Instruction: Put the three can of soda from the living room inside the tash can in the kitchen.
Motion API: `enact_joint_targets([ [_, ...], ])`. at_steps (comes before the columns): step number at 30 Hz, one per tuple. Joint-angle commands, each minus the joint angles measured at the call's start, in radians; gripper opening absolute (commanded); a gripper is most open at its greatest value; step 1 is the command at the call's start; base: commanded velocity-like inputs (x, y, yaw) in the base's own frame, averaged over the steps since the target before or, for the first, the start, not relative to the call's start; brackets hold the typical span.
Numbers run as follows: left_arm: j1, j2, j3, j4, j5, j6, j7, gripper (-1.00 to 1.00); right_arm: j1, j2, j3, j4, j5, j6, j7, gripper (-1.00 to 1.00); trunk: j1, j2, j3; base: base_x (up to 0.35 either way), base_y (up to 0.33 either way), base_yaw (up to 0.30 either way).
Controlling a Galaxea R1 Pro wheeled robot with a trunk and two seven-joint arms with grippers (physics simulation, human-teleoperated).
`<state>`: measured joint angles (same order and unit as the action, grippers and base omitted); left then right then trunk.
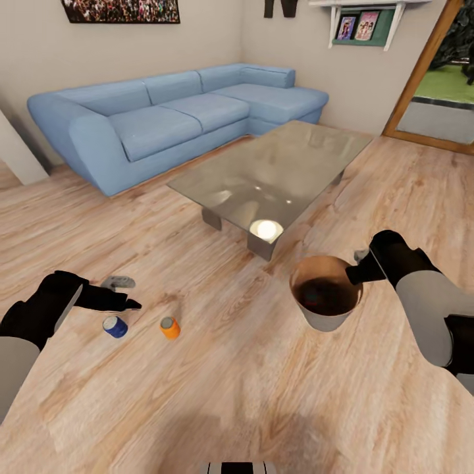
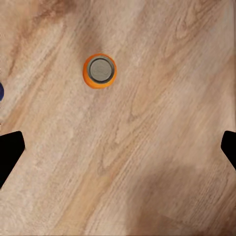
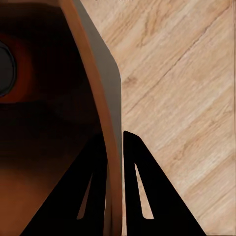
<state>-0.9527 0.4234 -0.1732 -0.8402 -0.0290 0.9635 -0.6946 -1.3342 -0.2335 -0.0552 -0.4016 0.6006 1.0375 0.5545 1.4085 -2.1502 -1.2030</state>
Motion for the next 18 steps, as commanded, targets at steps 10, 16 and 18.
enact_joint_targets([
  [10,0.000,-0.020,-0.001,0.001,0.000,0.000,0.028,1.00,0.007,-0.020,-0.003,0.000,-0.018,-0.003,0.008,-1.00,0.000,0.000,0.012,0.166,0.056,-0.197],
  [16,0.000,-0.025,-0.003,0.001,0.000,0.000,0.037,1.00,0.020,-0.029,-0.004,0.000,-0.020,-0.005,0.007,-1.00,0.000,0.000,0.018,0.165,0.003,-0.198],
  [18,0.000,-0.026,-0.002,0.001,0.000,0.000,0.051,1.00,0.031,-0.030,-0.005,0.000,-0.021,-0.005,0.007,-1.00,0.000,0.000,0.021,0.151,0.000,-0.198],
])
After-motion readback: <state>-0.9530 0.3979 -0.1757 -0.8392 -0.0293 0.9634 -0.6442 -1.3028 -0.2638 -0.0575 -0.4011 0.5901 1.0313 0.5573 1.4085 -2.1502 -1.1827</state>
